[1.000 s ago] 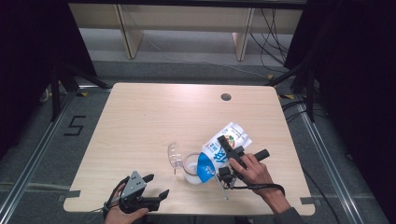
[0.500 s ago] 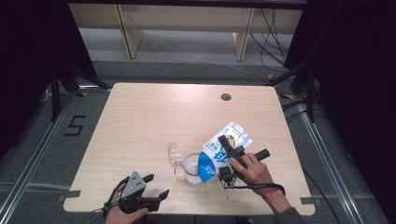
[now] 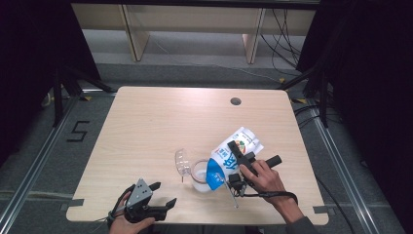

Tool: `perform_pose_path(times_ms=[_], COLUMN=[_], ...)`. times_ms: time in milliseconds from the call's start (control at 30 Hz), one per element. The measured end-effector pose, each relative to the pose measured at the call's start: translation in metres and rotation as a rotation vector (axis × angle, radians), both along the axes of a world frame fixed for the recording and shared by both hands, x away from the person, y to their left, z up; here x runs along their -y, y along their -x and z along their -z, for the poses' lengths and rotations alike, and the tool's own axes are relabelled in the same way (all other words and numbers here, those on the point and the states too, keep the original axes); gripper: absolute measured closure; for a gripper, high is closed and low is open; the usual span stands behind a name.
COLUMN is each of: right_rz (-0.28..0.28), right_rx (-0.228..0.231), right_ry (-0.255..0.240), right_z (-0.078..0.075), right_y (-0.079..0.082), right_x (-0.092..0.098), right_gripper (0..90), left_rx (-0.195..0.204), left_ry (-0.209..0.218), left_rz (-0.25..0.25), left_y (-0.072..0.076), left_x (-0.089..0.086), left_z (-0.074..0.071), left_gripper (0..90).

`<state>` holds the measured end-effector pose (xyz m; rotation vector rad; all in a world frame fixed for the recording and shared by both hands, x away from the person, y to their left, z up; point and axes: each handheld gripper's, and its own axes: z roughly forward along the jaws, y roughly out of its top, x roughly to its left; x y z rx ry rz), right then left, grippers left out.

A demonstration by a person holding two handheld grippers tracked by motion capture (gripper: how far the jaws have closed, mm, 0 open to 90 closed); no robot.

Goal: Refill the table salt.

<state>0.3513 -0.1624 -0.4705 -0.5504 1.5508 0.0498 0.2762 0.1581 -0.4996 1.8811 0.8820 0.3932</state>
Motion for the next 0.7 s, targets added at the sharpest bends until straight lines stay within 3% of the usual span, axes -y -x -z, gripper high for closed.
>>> perform_pose_path(times_ms=[167, 300, 567, 600, 700], right_rz=[0.015, 0.016, 0.009, -0.004, 0.002], right_rx=[0.006, 0.007, 0.003, 0.018, 0.008], right_ry=[-0.032, -0.030, 0.005, 0.033, 0.014], right_z=[0.0009, 0.0006, 0.0003, -0.0023, -0.0005], right_y=[0.0022, 0.0021, 0.0008, 0.0008, 0.0004], right_x=[0.0001, 0.0000, -0.0006, -0.0022, -0.0013], right_gripper=[67.1, 67.2, 67.4, 67.4, 67.7], left_rx=[-0.006, -0.006, -0.008, -0.008, -0.007], left_ry=[0.004, 0.004, 0.006, 0.007, 0.001], left_rz=[-0.004, -0.003, -0.003, -0.002, -0.004], left_y=[0.0001, -0.0007, -0.0001, -0.0001, -0.0006], left_x=[0.0004, 0.0002, 0.0007, 0.0006, 0.0002], left_z=[0.0003, 0.0001, 0.0004, 0.0003, 0.0001], left_gripper=[21.0, 21.0, 21.0, 21.0, 21.0])
